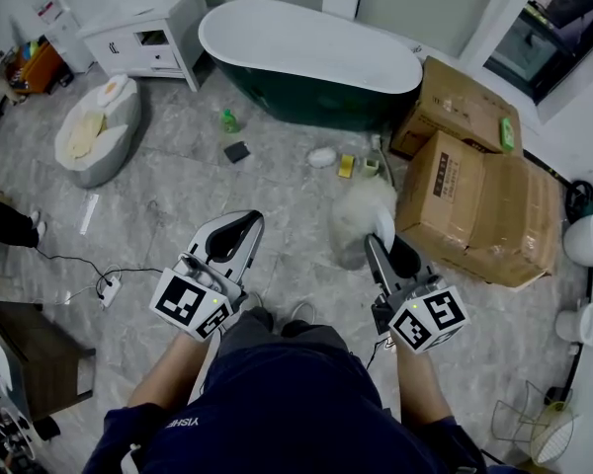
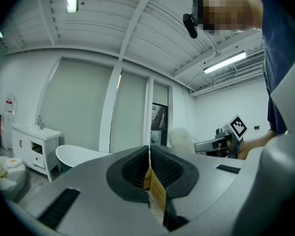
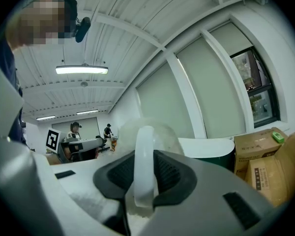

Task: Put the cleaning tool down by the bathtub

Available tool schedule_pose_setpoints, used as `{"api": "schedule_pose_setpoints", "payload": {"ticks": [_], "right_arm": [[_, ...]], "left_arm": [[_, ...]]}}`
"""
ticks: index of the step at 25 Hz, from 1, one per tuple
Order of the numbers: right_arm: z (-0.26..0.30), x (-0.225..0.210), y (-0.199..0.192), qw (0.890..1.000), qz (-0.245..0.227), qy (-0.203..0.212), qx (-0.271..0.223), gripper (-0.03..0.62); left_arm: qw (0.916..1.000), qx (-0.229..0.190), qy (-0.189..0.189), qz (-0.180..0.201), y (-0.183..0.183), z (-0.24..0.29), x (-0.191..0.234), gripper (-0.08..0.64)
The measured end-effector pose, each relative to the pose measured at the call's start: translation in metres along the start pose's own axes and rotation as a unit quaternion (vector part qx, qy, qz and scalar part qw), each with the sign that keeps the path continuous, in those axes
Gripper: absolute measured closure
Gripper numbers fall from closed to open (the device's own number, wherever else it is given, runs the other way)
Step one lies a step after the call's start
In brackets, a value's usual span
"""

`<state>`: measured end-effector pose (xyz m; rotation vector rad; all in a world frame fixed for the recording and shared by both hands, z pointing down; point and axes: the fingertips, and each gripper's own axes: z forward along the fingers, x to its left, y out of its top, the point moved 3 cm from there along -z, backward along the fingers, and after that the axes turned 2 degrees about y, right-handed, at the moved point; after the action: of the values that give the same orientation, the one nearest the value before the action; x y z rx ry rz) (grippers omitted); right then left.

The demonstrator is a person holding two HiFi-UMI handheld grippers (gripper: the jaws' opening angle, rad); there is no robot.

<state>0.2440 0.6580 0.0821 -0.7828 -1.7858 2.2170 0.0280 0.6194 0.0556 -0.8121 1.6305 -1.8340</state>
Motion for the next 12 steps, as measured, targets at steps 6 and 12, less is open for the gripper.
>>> {"api": "schedule_pose_setpoints", "payload": {"ticks": [6,12], "right_arm": [[-0.002,-0.012,-0.001,1.000,0.004,0.000,0.001,0.499],[0.004,-0.025,0.002,1.000,0.006,-0.001,0.001,0.499]], "left_arm": [[1.0000,0.003,0.003,0.002,0.000,0.009,-0.002,0.523],[1.0000,0.000,0.004,0.005,0.003,0.022,0.002,0.523]]}}
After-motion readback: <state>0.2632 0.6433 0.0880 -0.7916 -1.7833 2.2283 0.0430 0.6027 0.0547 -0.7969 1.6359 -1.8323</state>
